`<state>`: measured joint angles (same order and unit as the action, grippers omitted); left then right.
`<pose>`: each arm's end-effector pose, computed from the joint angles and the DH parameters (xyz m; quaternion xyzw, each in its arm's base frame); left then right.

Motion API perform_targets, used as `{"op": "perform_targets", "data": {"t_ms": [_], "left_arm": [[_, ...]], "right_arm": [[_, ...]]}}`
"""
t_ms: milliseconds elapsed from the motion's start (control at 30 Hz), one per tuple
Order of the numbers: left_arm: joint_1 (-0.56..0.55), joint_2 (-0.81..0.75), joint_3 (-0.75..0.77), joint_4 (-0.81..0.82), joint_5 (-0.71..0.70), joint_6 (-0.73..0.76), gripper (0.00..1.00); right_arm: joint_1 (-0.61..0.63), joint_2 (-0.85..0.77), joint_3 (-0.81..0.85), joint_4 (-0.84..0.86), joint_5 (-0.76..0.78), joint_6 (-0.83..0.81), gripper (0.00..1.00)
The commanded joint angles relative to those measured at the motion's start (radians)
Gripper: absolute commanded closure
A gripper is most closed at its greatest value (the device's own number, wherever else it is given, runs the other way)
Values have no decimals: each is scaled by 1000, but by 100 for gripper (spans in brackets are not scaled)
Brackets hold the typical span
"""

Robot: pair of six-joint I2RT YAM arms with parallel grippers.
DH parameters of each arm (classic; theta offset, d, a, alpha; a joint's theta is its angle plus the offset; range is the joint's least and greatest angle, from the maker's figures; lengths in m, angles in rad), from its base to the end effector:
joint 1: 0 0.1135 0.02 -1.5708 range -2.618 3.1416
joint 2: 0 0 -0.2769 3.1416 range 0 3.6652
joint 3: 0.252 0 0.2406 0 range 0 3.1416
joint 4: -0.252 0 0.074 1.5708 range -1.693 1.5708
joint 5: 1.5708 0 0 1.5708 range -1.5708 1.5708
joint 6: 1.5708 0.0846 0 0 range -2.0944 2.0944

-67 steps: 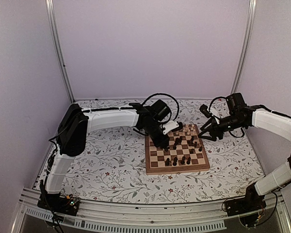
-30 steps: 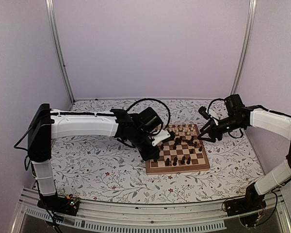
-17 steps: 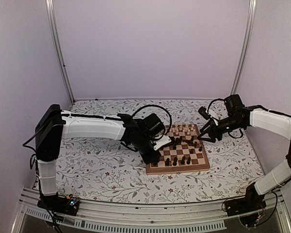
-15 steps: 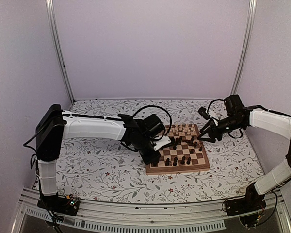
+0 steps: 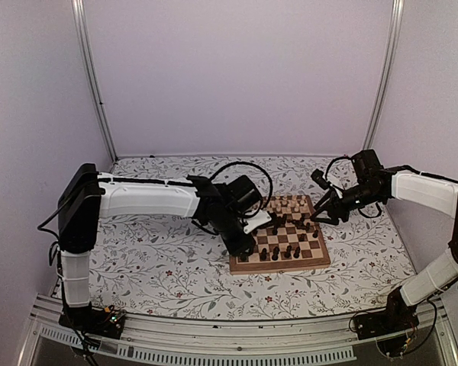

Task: Set up the chess pieces on the board
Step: Place the chess piece on the chessboard, then pick up the chess piece from the chessboard.

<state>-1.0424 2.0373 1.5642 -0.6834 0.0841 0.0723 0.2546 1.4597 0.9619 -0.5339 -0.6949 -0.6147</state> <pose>0.2172 -0.3862 0.1631 0.5245 0.8252 -0.1322 0.1626 0.2709 0.1265 0.2109 -0.4639 0.7838 0.2781 0.3051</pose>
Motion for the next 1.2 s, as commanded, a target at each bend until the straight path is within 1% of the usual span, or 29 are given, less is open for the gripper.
{"op": "perform_targets", "data": {"t_ms": [0,167,333,467,633,833,933,1100,1167], "left_arm": [[7,2,111,4,-50,27,61],[16,87,250,45,-81,6,61],[17,208,412,25,-81,-16,62],[19,284,488,-1,-73,-8,64],[24,327,518,-13,-121,-14,64],[38,350,515,1,-98,-26,65],[43,357,517,17,-92,-28,68],[52,369,525,24,-45,-30,75],[55,372,524,24,-34,-30,77]], "right_arm": [[-1,4,15,-12,-18,-8,43],[-2,4,15,-12,-8,-10,43],[-2,0,16,-12,-4,-8,43],[-2,-2,15,-11,7,-9,43],[-2,-4,14,-10,11,-11,43],[-2,-2,14,-11,16,-13,43],[-2,-1,14,-10,18,-13,43],[-2,-1,12,-11,21,-14,43],[-2,-1,12,-11,23,-14,43]]}}
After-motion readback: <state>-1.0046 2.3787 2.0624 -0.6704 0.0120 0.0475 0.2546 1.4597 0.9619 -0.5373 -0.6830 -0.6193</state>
